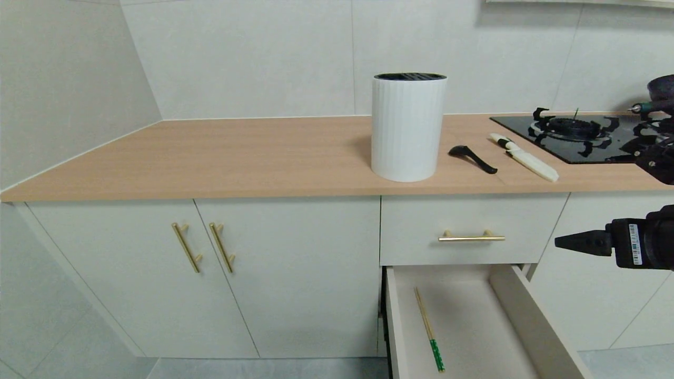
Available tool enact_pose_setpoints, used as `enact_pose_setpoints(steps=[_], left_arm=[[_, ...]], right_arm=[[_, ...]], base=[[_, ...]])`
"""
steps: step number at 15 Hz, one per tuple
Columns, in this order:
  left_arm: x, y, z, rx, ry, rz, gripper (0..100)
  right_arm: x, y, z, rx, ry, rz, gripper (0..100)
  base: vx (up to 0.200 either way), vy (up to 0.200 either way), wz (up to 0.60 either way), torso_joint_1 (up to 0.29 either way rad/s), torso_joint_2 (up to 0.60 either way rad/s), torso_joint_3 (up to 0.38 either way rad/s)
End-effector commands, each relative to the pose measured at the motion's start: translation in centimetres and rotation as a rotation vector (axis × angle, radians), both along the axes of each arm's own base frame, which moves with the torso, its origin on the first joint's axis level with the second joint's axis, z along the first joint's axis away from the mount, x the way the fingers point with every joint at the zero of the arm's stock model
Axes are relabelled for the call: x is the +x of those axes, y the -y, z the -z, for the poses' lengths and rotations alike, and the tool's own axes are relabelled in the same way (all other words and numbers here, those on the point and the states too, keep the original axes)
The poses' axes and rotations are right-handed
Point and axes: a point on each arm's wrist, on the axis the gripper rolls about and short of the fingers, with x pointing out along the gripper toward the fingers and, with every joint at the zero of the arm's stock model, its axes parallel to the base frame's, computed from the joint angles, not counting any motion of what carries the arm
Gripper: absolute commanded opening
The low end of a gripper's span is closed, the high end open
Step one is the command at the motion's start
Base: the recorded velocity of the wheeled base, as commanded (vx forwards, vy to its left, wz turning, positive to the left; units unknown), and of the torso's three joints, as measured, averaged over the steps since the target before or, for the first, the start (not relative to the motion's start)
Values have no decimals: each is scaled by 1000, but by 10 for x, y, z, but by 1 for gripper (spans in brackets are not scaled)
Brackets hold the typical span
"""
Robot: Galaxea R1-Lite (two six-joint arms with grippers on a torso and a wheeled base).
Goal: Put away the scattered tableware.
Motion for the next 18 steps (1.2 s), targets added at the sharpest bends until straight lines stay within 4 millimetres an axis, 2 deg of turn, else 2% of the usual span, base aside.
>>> enact_pose_setpoints(steps=[1, 12, 14, 15, 18], left_arm=[[0, 0, 0, 0, -1, 0, 100], [0, 0, 0, 0, -1, 0, 100], [0, 0, 0, 0, -1, 0, 100], [0, 0, 0, 0, -1, 0, 100], [0, 0, 0, 0, -1, 0, 100]], right_arm=[[1, 0, 2, -2, -8, -1, 100], [6, -2, 10, -39, 26, -42, 100], [23, -5, 13, -58, 82, -54, 100], [40, -7, 17, -76, 105, -58, 100], [112, -4, 30, -45, 229, -18, 100]], base=[[0, 0, 0, 178, -461, -300], [0, 0, 0, 191, -465, -279], [0, 0, 0, 63, -136, -73], [0, 0, 0, 32, -56, -32], [0, 0, 0, 0, 0, 0]])
